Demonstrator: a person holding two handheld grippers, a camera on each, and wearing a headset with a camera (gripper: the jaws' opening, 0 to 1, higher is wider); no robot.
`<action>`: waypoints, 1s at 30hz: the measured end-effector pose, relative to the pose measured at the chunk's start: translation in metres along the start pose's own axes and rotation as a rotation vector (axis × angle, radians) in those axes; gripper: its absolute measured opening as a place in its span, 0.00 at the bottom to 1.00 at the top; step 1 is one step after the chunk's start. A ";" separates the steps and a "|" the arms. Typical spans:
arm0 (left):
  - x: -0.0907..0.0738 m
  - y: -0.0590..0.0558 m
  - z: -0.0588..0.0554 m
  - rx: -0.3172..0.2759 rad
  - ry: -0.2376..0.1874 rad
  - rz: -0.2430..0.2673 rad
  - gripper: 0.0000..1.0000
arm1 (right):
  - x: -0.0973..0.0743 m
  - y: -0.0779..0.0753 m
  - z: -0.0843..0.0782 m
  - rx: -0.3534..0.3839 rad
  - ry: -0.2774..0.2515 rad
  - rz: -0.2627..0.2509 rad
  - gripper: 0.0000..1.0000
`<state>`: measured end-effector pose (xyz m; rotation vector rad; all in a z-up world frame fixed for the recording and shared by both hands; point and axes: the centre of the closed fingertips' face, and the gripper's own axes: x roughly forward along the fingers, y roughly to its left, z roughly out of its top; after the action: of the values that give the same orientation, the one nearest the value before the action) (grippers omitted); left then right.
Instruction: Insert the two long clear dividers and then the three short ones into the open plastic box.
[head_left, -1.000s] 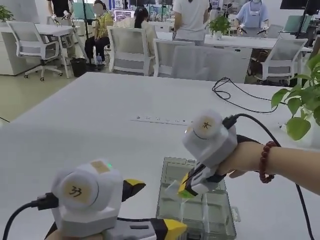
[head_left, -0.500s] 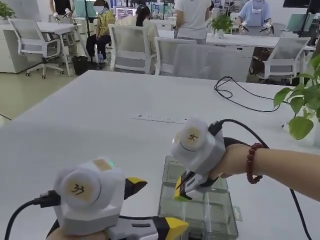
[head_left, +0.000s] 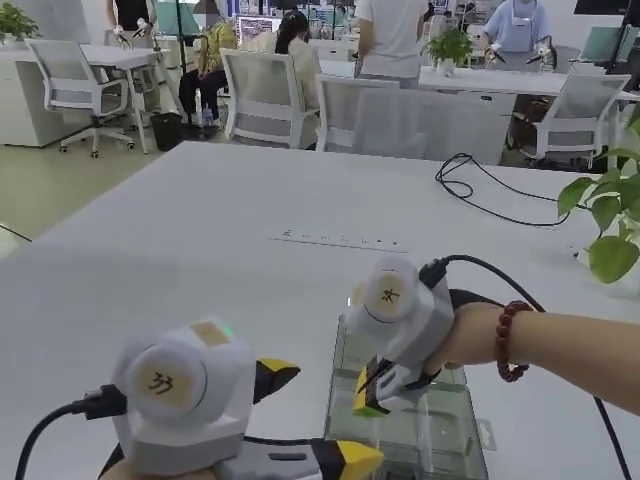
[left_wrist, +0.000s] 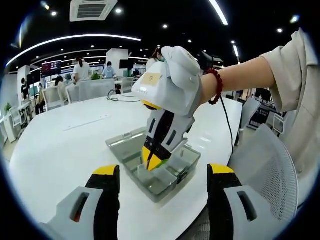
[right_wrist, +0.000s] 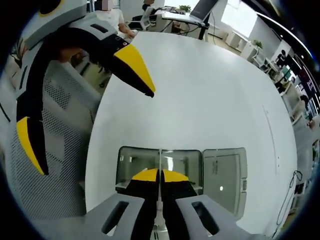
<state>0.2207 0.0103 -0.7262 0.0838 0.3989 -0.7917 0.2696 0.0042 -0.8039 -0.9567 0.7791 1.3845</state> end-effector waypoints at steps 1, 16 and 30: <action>0.000 0.000 0.000 -0.001 0.001 0.000 0.71 | 0.000 0.000 0.000 0.009 0.001 0.000 0.02; 0.002 0.000 0.000 0.007 0.007 0.001 0.71 | 0.019 -0.001 -0.007 0.027 0.041 0.024 0.02; 0.005 0.000 -0.003 0.003 0.012 -0.001 0.72 | 0.027 0.000 -0.010 0.028 0.096 0.067 0.02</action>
<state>0.2226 0.0071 -0.7308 0.0917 0.4092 -0.7929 0.2722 0.0072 -0.8327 -0.9886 0.9075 1.3896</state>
